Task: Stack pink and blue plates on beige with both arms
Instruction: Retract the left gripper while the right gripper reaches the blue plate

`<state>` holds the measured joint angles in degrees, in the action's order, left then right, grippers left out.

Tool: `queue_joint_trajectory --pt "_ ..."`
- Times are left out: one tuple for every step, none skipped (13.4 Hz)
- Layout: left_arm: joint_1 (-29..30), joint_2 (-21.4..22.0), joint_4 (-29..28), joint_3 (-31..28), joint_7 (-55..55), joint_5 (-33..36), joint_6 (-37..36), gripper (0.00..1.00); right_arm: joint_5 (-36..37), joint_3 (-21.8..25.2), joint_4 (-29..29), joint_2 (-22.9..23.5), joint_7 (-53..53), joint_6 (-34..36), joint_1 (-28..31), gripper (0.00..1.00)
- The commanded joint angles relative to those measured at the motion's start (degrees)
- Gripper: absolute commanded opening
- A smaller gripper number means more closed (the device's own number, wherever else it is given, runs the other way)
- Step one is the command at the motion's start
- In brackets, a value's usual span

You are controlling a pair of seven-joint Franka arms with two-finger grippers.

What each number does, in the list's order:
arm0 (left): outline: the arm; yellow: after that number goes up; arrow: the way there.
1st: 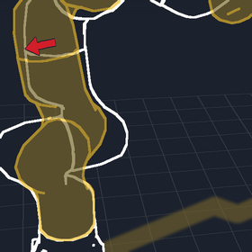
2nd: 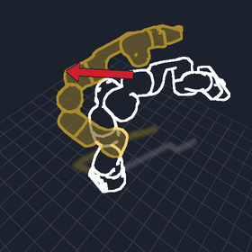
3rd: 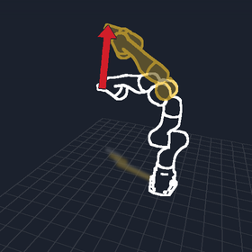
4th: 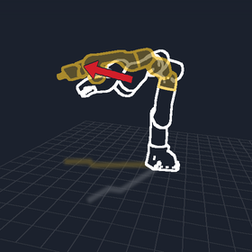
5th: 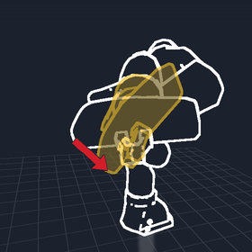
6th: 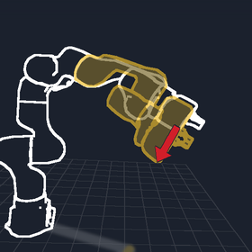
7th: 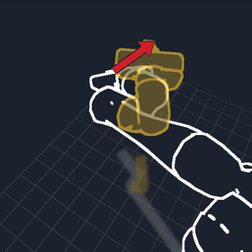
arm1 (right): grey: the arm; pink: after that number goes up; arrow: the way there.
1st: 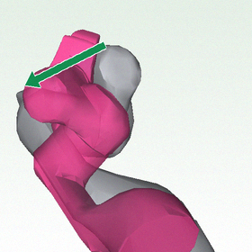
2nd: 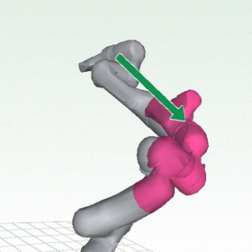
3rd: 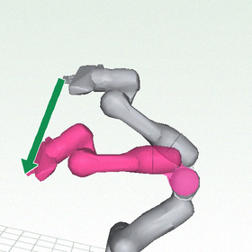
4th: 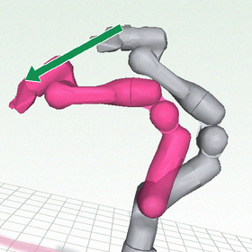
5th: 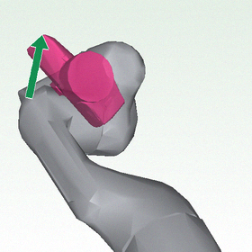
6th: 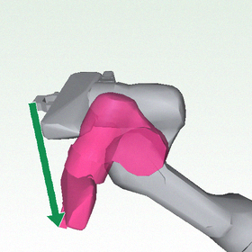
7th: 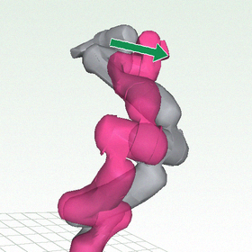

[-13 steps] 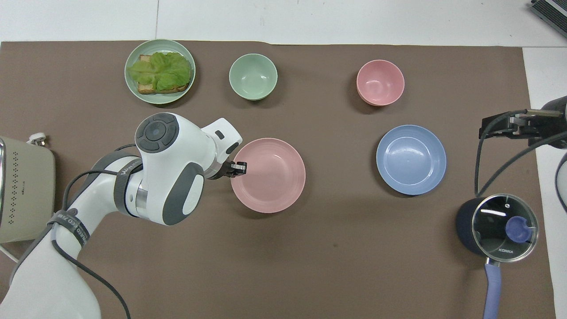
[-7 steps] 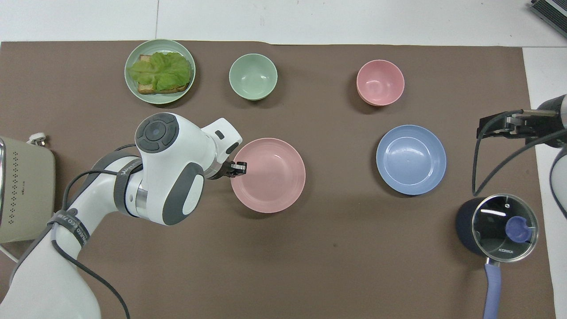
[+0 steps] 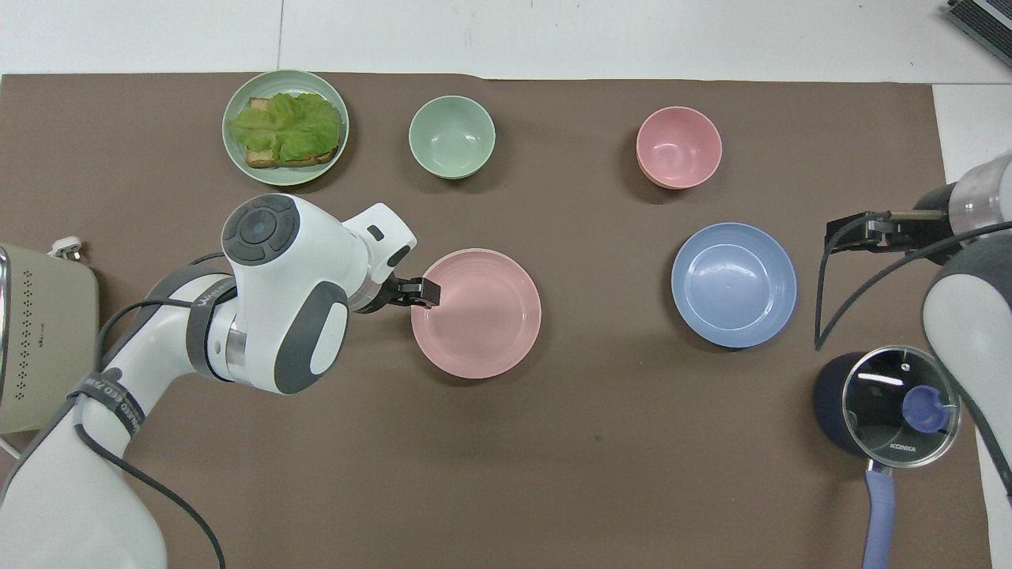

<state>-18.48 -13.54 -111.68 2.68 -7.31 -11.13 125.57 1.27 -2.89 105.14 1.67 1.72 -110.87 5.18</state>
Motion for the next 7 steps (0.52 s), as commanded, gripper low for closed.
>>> queue_joint_trajectory --pt "4.9 1.1 2.9 0.2 4.3 4.8 -6.3 1.00 -0.8 -0.4 4.8 1.7 -4.3 -7.6 1.8 1.00" --pt "7.1 1.2 4.3 0.2 6.8 5.8 -8.3 1.00 -0.8 -0.4 5.9 2.6 -4.6 -10.0 2.4 1.00" --pt "9.7 1.6 5.5 0.2 9.5 5.9 -10.2 1.00 -0.9 -0.3 7.3 3.2 -5.4 -13.0 2.5 1.00" --pt "11.5 1.8 6.5 0.1 11.7 6.0 -12.0 1.00 -0.9 -0.3 8.3 3.9 -6.4 -15.2 2.6 1.00" --pt "13.8 2.3 7.4 0.0 14.7 7.1 -13.6 1.00 -0.9 -0.3 8.9 5.1 -6.9 -17.0 2.9 1.00" --pt "15.6 2.6 8.2 0.0 17.2 8.2 -14.8 1.00 -1.0 -0.4 9.6 5.8 -7.0 -18.5 3.5 1.00" --pt "17.3 3.3 8.8 0.0 18.6 8.7 -16.1 1.00 -1.0 -0.4 10.0 6.0 -7.0 -19.4 3.5 1.00"
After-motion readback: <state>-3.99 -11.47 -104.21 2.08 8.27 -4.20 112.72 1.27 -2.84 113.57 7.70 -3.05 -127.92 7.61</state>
